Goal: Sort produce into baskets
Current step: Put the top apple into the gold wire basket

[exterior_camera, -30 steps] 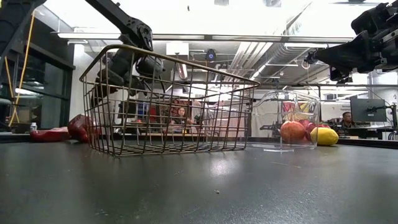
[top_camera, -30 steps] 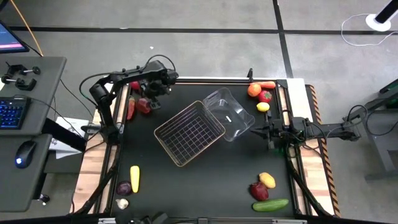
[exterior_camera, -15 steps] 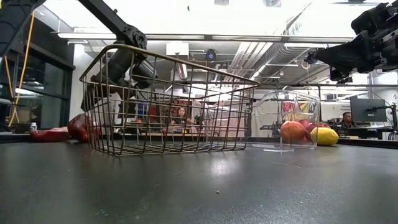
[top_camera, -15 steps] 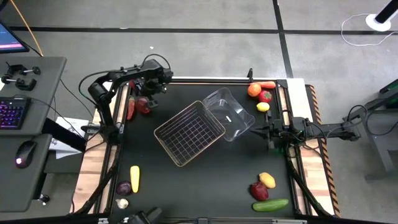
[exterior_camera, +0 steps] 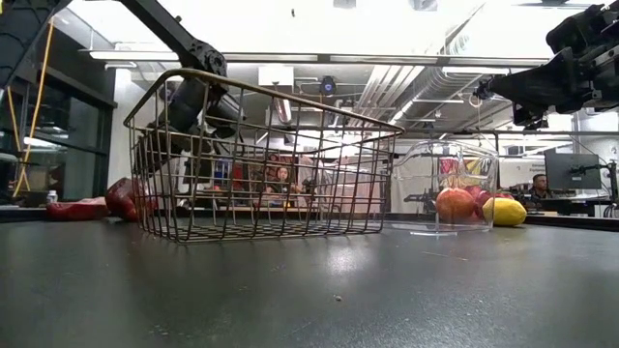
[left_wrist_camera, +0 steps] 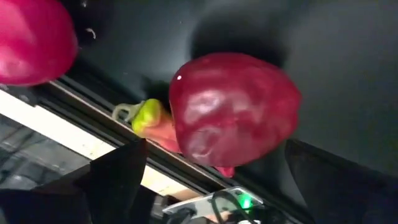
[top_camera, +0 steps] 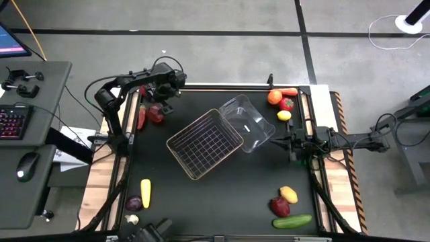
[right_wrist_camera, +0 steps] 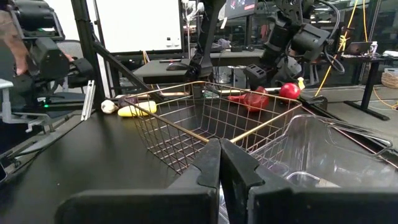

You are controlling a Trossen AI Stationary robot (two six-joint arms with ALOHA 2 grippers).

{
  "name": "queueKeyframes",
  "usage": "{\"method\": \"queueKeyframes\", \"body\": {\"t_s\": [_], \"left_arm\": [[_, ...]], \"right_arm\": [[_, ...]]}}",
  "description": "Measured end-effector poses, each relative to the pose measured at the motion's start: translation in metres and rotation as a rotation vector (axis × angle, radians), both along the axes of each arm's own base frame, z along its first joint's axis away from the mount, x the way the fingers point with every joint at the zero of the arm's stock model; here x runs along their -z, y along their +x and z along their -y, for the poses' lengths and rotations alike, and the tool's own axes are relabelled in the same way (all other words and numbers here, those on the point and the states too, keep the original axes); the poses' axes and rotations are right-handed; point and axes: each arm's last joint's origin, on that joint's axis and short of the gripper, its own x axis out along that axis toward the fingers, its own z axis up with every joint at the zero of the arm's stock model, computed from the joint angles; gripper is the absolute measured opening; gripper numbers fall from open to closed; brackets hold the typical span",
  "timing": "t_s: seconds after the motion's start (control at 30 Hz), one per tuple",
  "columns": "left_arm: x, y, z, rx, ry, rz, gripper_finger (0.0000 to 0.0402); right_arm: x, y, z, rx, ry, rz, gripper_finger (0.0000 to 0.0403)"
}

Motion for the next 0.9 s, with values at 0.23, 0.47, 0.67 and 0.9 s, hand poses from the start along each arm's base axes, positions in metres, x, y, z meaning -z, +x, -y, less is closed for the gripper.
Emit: {"method": "queueKeyframes", "body": {"t_s": [0.23,0.47,0.67,0.9], "left_arm": [[0.001,-0.007,-0.009,-0.149,-0.004,0.06,0.0371],[0.004,-0.011,-0.011,-0.289,-0.005,0.09,0.0371],[0.025,-0.02,0.0,-0.348,-0.033,0.033,0.0371],[0.045,-0.028,0.01,-0.383,-0.041,-0.008,0.0371]], "right_arm": [[0.0,0.0,0.0,0.0,0.0,0.0,0.0],[0.0,0.0,0.0,0.0,0.0,0.0,0.0],[0.0,0.0,0.0,0.0,0.0,0.0,0.0],[0.0,0.0,0.0,0.0,0.0,0.0,0.0]]}}
